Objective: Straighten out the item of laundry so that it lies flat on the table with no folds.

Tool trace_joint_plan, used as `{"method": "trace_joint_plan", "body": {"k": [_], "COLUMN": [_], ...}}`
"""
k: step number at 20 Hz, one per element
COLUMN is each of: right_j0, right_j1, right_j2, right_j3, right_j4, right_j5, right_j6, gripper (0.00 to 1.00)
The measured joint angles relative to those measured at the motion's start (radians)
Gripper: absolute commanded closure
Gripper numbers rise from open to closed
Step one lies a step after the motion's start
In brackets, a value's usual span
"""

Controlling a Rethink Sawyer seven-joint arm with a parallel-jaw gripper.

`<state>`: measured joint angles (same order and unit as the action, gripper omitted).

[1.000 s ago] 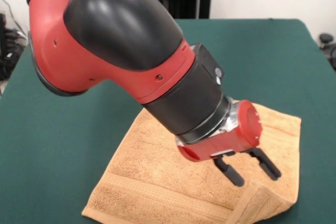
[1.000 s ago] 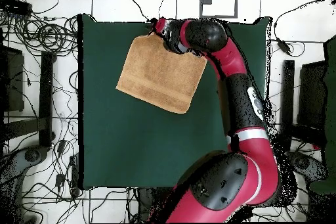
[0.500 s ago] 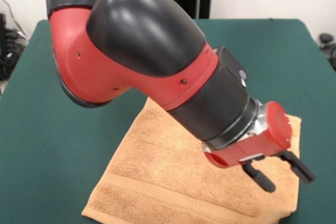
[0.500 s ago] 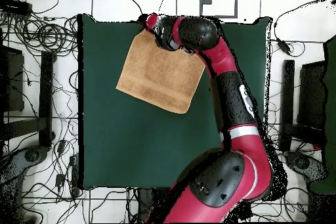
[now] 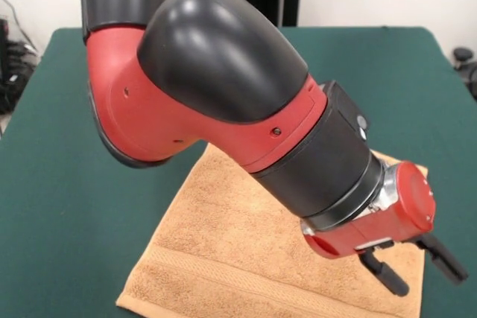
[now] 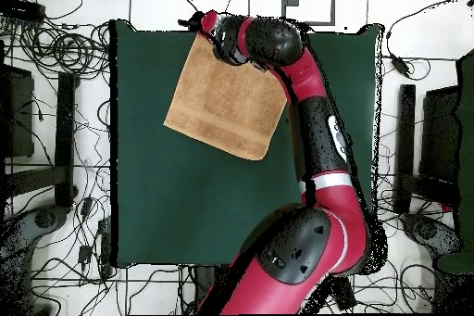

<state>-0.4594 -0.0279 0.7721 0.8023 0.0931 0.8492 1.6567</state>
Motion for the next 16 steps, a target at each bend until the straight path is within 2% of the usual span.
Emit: {"method": "trace_joint_plan", "body": {"k": [7,12,16], "right_j0": [0.009,0.047,0.082], "right_j1": [-0.018,-0.101,-0.208], "right_j2": [-0.028,-0.175,-0.324], "right_j3": [-0.014,-0.010,-0.007], "right_j4": [-0.028,-0.102,-0.149], "right_j5": [-0.001,0.028,0.145], "right_j6": [0.000,0.000,0.000], "gripper": [0.00,0.00,0.00]}}
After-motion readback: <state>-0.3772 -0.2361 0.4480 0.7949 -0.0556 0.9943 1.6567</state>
